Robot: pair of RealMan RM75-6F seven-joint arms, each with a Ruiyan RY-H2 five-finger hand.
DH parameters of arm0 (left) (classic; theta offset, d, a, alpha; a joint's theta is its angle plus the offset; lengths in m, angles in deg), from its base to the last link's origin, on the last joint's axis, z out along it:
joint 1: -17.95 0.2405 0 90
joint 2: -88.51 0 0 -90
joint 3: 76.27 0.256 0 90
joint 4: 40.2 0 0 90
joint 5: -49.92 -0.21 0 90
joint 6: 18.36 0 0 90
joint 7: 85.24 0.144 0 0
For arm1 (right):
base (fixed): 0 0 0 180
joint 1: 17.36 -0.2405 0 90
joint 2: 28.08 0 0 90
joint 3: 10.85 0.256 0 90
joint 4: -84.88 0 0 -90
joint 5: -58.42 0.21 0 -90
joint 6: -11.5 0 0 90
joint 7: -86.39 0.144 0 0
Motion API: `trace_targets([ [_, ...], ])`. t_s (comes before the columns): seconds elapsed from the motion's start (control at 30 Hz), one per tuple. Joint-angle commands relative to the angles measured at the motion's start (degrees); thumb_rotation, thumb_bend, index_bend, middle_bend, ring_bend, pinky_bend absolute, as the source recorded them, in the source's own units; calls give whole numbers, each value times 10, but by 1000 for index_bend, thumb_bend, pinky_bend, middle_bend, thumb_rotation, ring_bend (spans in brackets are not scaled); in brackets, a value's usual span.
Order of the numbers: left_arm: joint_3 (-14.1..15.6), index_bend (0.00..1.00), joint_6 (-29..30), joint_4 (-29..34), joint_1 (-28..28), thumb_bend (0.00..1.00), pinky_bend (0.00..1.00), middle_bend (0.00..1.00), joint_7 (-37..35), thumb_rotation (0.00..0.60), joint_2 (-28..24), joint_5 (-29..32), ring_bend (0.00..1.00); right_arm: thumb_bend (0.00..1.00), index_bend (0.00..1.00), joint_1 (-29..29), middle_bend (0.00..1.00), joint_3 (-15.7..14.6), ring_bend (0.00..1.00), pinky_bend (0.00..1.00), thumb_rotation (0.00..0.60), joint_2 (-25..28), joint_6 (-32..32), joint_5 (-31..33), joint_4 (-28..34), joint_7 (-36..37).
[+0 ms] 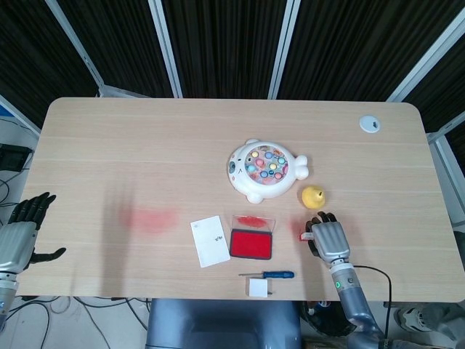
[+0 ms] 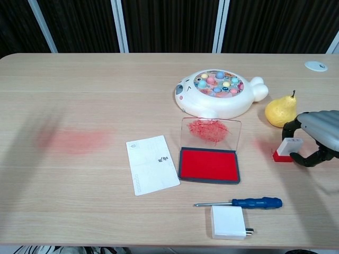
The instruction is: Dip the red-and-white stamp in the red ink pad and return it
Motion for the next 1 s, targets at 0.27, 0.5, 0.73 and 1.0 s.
trace_targets([
  [0.27, 0, 0, 0, 1, 0, 8, 0, 0, -3, 600, -1, 0, 0, 573, 590, 0, 495, -6, 279, 266, 600, 0, 10, -8, -3, 8],
  [0.5, 0, 0, -1, 1, 0, 8, 0, 0, -5, 600, -1, 0, 0, 602, 639, 2, 546, -13, 366, 335, 600, 9, 28, -39, 5, 32],
  [0.73, 1, 0, -1, 3, 0, 7, 0, 0, -6, 600, -2, 0, 0, 609, 653, 5, 559, -27, 400, 388, 600, 21, 49, -79, 35, 38],
  [1.0, 2, 0, 1, 3, 0, 7, 0, 0, -9, 600, -2, -4, 0, 616, 690, 7, 593, -53, 445, 450, 600, 20, 63, -122, 99, -1],
])
